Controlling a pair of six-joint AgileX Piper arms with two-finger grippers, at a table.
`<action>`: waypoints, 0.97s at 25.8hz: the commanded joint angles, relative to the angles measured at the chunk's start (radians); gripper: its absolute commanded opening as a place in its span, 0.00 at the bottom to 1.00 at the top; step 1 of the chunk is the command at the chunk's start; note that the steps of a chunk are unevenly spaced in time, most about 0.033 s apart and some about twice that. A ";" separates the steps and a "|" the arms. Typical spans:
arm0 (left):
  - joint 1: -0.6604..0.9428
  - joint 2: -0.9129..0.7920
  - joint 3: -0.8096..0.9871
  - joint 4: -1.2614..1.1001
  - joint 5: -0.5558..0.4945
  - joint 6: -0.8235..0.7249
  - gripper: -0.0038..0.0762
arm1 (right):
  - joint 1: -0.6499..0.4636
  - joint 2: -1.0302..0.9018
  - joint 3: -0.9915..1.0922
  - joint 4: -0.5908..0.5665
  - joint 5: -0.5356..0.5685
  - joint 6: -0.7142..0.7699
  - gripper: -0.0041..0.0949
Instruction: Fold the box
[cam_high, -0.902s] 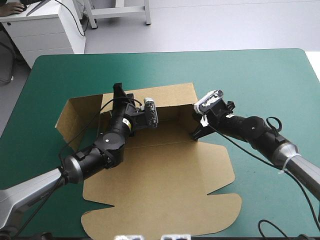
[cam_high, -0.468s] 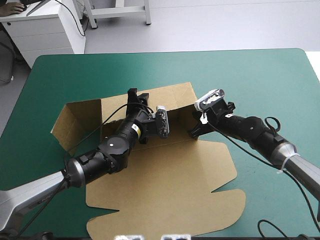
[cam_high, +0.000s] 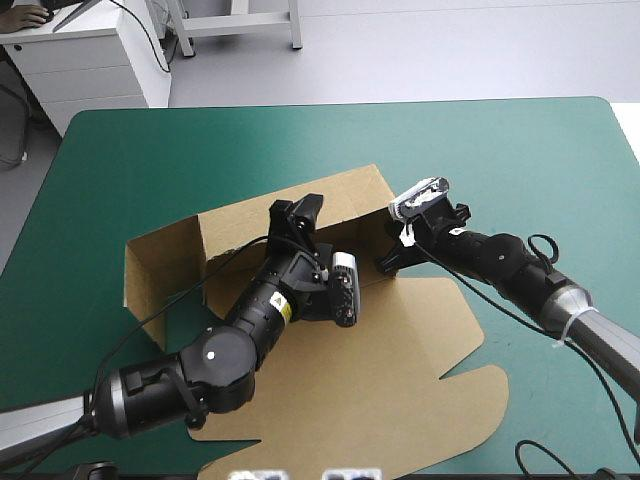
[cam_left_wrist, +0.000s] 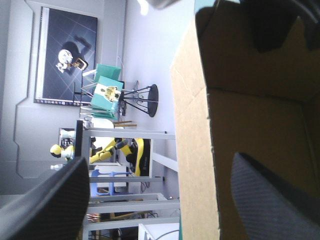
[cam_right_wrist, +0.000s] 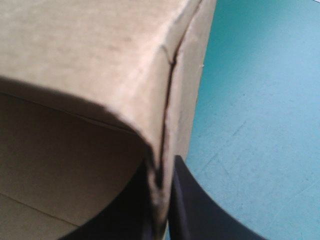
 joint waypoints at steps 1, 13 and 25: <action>-0.095 -0.056 -0.025 0.040 0.095 0.074 0.63 | 0.000 -0.034 -0.023 0.010 -0.029 -0.002 0.02; -0.157 -0.065 -0.153 -0.070 0.041 0.141 0.07 | 0.000 -0.042 -0.023 0.010 -0.029 0.003 0.02; -0.083 -0.065 -0.598 -0.564 0.335 0.450 0.07 | 0.000 -0.042 -0.023 0.002 -0.035 -0.006 0.02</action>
